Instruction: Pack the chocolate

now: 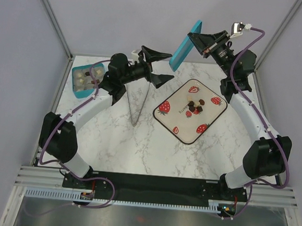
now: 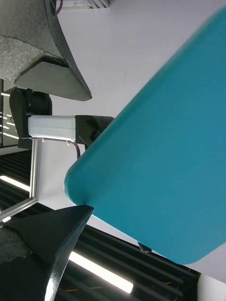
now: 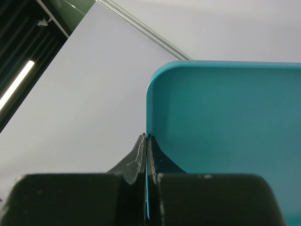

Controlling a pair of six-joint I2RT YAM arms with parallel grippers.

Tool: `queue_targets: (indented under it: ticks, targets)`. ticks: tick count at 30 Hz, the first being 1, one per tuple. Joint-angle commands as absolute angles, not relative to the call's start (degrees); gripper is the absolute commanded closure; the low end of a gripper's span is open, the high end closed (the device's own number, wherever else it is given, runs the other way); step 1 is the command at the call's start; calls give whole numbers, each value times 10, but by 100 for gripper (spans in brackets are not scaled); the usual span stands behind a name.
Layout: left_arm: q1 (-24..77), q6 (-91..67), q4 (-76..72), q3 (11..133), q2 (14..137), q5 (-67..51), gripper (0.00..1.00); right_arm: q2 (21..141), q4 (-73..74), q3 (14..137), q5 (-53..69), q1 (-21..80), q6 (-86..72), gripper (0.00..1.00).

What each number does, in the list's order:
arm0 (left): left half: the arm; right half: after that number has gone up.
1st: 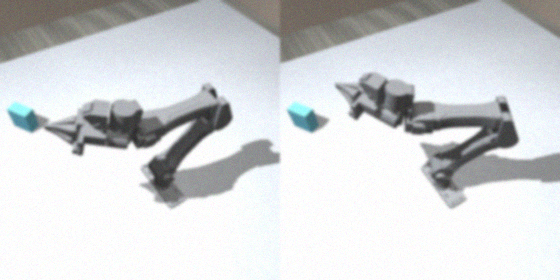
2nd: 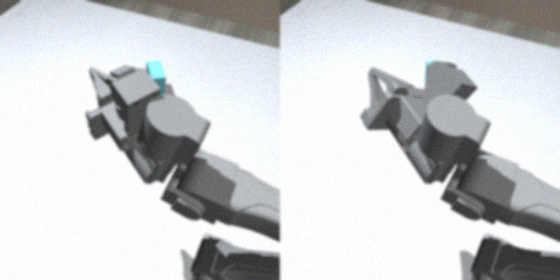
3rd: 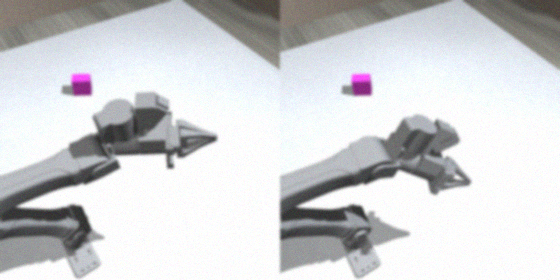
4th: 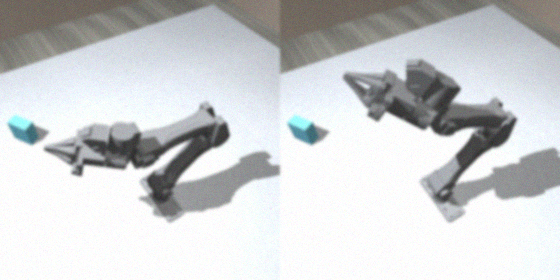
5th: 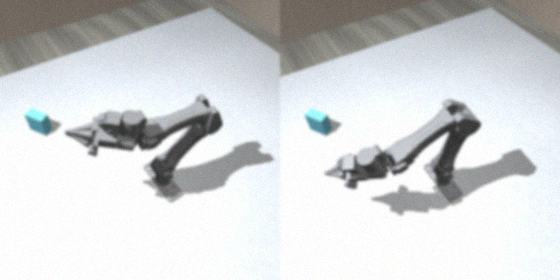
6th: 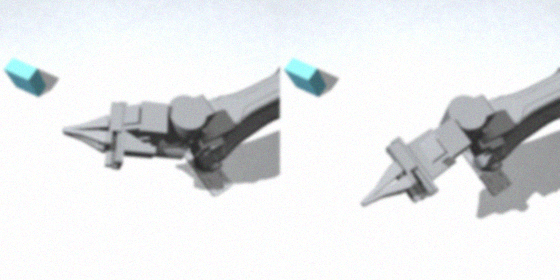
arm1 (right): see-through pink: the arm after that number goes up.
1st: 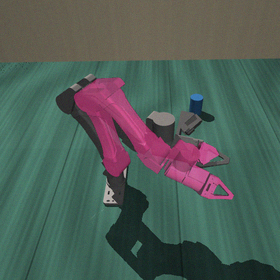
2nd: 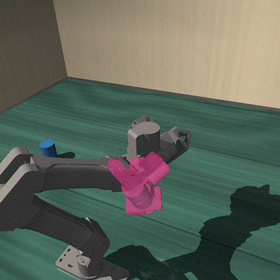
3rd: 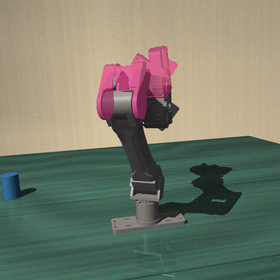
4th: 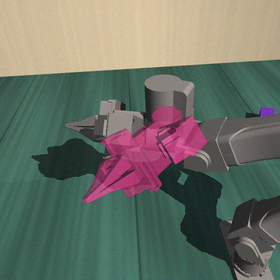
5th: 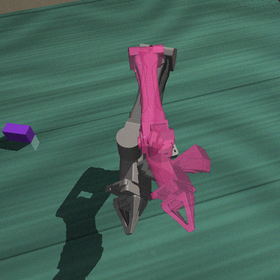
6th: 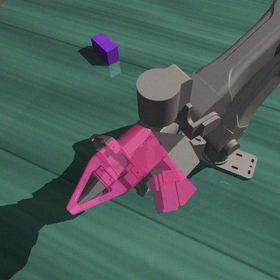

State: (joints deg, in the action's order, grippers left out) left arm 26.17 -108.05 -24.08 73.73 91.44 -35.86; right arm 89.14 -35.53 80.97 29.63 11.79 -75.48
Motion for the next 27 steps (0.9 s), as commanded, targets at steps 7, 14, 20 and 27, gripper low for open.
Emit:
queue_targets:
  ticks: [7, 14, 20, 27]
  targets:
    - [273, -1145, -204, 741, 896, -303, 0, 863, -405, 799, 280, 122, -738, 100]
    - [277, -1181, -235, 728, 903, -269, 2, 840, -456, 721, 285, 131, -769, 100]
    - [277, -1202, -306, 697, 918, -248, 22, 788, -418, 653, 301, 132, -751, 100]
    - [272, -1177, -392, 675, 939, -272, 57, 708, -215, 617, 323, 133, -603, 100]
